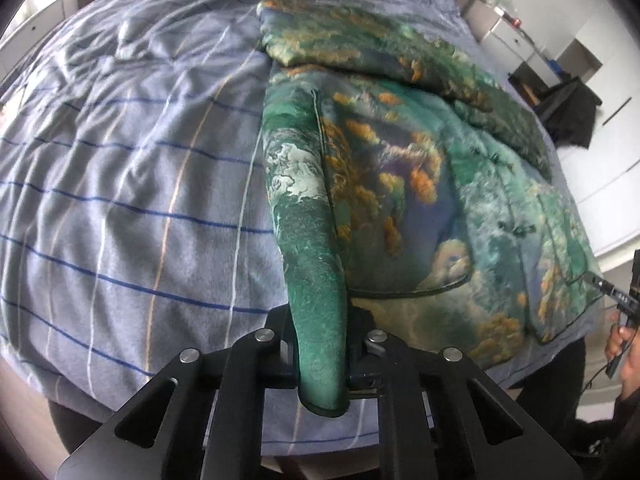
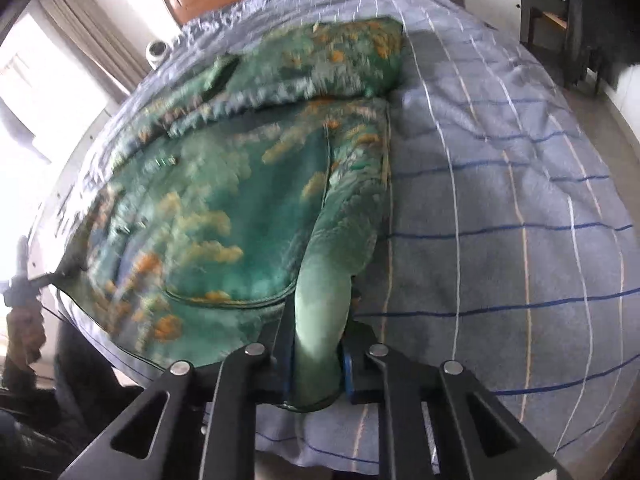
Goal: Fold large clothes
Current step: 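Grasp the jacket hem with both tools, one at each side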
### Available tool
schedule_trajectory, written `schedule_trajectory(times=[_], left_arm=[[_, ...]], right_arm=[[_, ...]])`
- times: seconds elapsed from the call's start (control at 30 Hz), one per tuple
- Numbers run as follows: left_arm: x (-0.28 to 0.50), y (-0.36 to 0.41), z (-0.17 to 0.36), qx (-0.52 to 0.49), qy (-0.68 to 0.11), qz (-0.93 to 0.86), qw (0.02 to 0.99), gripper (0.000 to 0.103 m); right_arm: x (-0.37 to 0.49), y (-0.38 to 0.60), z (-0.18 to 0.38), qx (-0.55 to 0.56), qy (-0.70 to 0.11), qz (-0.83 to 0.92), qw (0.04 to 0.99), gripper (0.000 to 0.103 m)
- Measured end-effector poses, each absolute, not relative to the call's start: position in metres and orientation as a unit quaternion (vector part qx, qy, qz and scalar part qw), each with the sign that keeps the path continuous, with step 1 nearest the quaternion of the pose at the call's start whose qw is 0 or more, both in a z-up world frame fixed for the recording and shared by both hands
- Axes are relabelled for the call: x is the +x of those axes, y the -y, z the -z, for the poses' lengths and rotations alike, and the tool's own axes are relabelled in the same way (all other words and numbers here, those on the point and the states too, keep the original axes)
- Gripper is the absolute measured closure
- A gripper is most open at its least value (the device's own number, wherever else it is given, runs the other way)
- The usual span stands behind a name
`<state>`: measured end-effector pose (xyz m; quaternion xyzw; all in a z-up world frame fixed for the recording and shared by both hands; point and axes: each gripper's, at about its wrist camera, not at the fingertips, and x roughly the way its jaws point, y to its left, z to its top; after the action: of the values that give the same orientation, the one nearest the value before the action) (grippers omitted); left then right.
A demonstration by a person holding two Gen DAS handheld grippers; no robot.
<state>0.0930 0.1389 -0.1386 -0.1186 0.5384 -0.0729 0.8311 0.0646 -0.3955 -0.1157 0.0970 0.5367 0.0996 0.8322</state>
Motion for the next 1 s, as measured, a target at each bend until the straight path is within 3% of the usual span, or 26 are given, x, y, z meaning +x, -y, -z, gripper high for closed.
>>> schedule_trajectory(times=[0.27,1.0], left_arm=[[0.079,-0.146,0.114,-0.126,-0.518,0.083,0.842,0.092],[0.031,-0.162,0.117,-0.115,-0.564,0.076,0.814,0.092]], right_arm=[[0.063,0.389,0.083,0.111,-0.508,-0.112,0.847,0.087],[0.053,0.391,0.088,0.107,-0.559,-0.138,0.81,0.089]])
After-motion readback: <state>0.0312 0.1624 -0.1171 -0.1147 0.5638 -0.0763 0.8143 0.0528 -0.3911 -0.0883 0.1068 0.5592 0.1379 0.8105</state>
